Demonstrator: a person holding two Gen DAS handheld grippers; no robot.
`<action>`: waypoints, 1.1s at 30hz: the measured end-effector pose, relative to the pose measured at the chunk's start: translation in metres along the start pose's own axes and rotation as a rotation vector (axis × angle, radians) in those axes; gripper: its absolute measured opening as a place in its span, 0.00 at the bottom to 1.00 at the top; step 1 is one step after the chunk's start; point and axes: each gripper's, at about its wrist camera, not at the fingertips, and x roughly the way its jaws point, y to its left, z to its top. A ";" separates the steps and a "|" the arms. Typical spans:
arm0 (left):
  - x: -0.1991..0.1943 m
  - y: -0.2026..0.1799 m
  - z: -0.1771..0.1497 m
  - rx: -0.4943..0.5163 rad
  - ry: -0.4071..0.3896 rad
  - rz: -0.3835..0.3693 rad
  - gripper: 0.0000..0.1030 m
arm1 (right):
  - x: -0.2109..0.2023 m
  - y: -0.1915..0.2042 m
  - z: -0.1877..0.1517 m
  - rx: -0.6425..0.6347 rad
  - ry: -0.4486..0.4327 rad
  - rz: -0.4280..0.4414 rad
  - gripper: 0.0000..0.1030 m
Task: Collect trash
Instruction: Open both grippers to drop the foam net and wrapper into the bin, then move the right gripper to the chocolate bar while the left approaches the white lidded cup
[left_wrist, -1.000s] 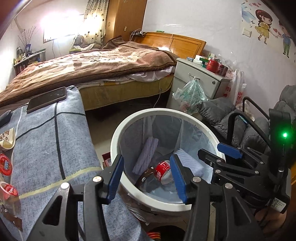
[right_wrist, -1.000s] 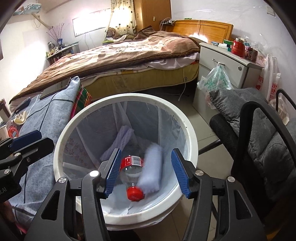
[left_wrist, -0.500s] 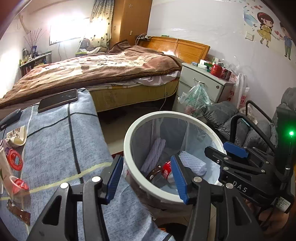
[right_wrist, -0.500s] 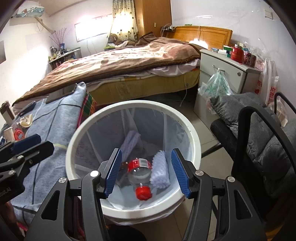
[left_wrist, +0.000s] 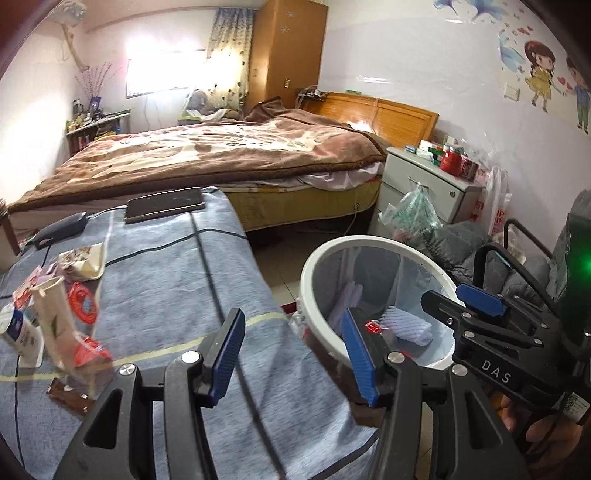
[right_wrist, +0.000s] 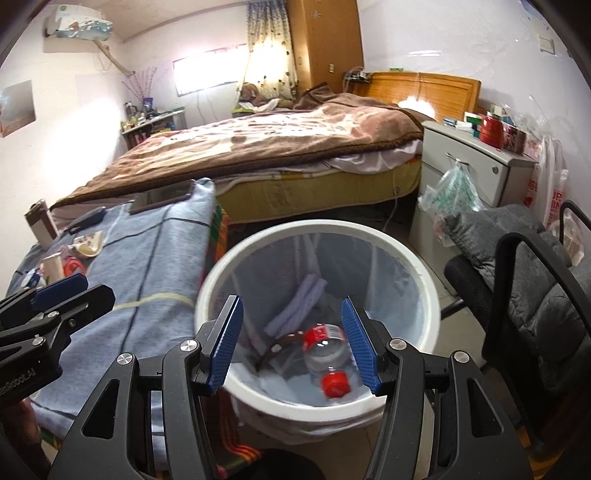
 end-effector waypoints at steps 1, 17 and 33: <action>-0.003 0.004 -0.002 -0.006 -0.005 0.003 0.55 | 0.000 0.004 0.000 -0.004 -0.004 0.008 0.56; -0.058 0.093 -0.031 -0.122 -0.063 0.168 0.59 | -0.006 0.072 -0.011 -0.099 -0.018 0.160 0.56; -0.102 0.186 -0.068 -0.258 -0.063 0.358 0.60 | -0.005 0.150 -0.028 -0.229 0.013 0.334 0.56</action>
